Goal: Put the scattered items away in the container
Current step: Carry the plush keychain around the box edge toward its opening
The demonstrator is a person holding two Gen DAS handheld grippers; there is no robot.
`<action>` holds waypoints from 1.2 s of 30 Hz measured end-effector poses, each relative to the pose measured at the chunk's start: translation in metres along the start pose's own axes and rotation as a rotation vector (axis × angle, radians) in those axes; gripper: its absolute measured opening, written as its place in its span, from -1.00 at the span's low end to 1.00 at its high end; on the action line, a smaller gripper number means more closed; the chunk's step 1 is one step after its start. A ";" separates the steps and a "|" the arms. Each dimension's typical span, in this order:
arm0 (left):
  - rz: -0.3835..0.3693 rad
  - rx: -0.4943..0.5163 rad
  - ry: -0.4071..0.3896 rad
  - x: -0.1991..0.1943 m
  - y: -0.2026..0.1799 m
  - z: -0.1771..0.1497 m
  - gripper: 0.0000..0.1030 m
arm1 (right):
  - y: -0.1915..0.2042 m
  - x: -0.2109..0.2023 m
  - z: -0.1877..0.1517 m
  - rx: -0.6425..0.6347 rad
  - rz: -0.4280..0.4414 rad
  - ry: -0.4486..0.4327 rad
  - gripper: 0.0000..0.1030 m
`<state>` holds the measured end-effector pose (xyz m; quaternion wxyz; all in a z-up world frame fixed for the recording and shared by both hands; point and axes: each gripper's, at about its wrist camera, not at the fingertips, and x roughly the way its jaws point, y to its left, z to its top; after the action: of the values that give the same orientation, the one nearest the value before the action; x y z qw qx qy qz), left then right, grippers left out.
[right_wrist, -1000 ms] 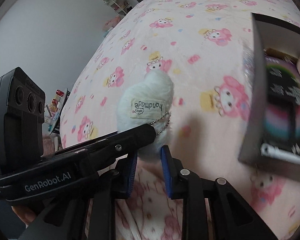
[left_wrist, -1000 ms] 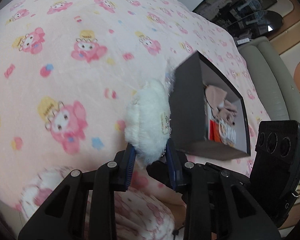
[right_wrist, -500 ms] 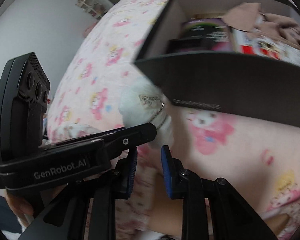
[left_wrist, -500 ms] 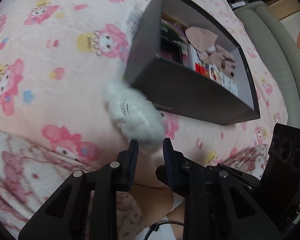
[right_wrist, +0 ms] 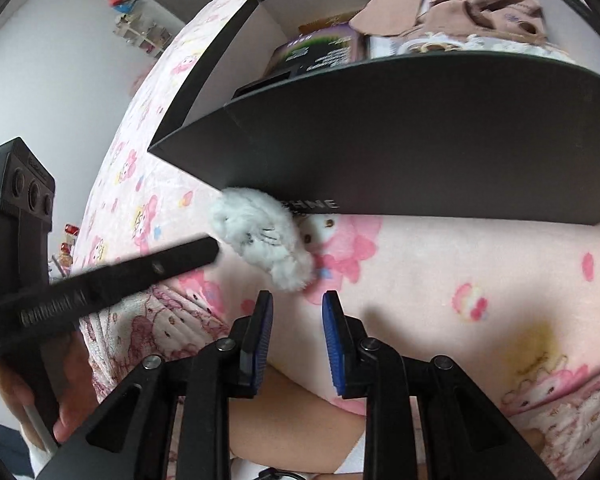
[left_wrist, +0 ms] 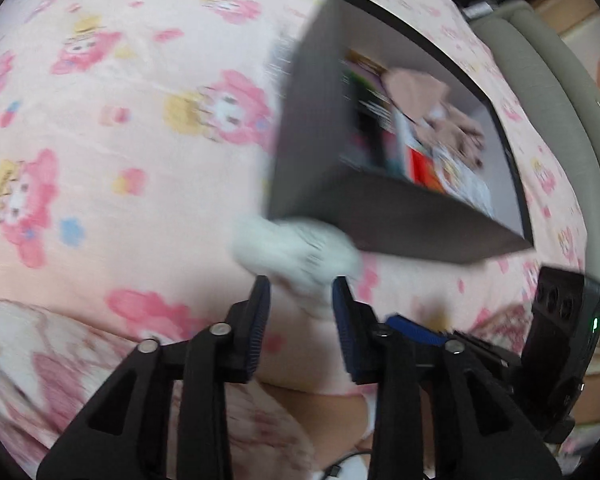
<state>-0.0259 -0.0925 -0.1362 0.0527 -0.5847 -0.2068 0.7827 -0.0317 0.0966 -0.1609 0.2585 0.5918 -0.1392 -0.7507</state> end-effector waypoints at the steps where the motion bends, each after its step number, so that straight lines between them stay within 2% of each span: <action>1: 0.000 0.002 -0.005 0.002 0.003 0.003 -0.21 | 0.003 0.004 0.001 -0.009 0.004 0.006 -0.53; 3: -0.020 0.028 -0.012 0.010 0.010 0.012 -0.15 | 0.007 0.017 0.005 -0.015 0.004 0.015 -0.40; 8: -0.061 0.017 0.006 0.033 0.016 0.026 -0.12 | 0.006 0.050 0.012 -0.002 -0.037 0.022 -0.39; 11: -0.070 -0.005 0.032 0.043 0.018 0.024 -0.02 | 0.000 0.059 0.012 0.011 -0.014 0.023 -0.39; 14: -0.125 0.000 0.068 0.045 0.019 0.024 -0.05 | -0.005 0.056 0.013 0.038 0.019 0.020 -0.49; 20: -0.147 0.121 0.121 0.049 -0.002 0.009 -0.11 | -0.009 0.025 0.011 0.060 0.036 -0.029 -0.53; 22: -0.157 0.151 0.112 0.044 -0.008 0.004 -0.12 | -0.010 0.013 0.011 0.073 0.067 -0.047 -0.53; 23: -0.153 0.146 0.096 0.042 -0.007 0.003 -0.12 | -0.009 0.009 0.011 0.072 0.065 -0.055 -0.53; 27: -0.139 0.047 0.057 0.038 0.010 0.004 -0.11 | -0.010 0.003 0.009 0.040 -0.052 -0.091 -0.53; 30: -0.142 0.013 0.055 0.042 0.013 0.008 -0.04 | -0.021 0.014 0.009 0.110 -0.036 -0.065 -0.47; 34: -0.115 0.021 0.094 0.060 0.005 0.015 -0.07 | -0.022 0.031 0.009 0.130 -0.007 -0.050 -0.45; 36: -0.146 0.035 0.123 0.065 0.002 0.014 -0.08 | -0.022 0.037 0.009 0.136 -0.006 -0.043 -0.45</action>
<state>-0.0591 -0.0773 -0.1914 0.1325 -0.6141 -0.2316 0.7427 -0.0513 0.0938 -0.1998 0.2125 0.5922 -0.1934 -0.7528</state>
